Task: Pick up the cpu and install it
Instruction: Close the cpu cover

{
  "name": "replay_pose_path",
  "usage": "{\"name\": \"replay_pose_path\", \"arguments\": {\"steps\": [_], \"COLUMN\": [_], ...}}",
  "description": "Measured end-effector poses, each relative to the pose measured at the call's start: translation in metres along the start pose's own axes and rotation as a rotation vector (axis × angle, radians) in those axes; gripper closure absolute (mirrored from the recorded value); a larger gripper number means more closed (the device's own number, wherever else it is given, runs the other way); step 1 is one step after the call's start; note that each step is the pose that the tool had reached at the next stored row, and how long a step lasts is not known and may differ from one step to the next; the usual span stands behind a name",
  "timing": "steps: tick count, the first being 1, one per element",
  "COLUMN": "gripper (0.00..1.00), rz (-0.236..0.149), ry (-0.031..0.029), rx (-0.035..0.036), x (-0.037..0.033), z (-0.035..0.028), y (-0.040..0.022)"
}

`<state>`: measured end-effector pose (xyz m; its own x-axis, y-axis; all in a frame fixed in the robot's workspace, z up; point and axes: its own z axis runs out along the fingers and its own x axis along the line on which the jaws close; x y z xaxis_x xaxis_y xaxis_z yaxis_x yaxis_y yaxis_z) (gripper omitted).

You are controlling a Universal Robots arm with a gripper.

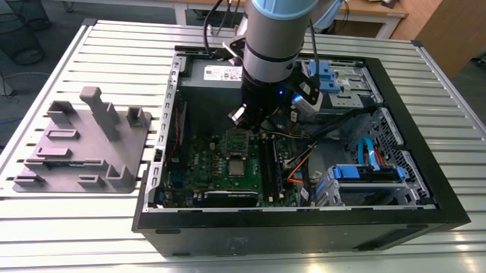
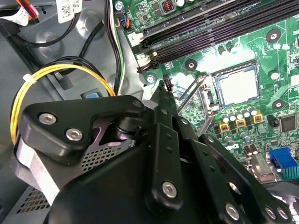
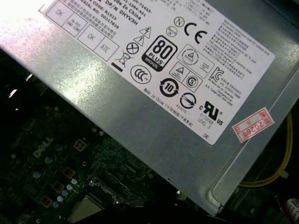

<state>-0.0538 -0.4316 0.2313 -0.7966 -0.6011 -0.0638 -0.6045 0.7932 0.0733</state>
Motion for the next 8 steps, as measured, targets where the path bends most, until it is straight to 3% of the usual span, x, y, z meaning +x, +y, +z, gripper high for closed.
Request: {"name": "replay_pose_path", "arguments": {"steps": [8], "gripper": [0.89], "rz": [-0.013], "ry": [0.0011], "rx": [-0.0008], "x": [-0.0002], "z": [-0.0033], "y": [0.0002]}}
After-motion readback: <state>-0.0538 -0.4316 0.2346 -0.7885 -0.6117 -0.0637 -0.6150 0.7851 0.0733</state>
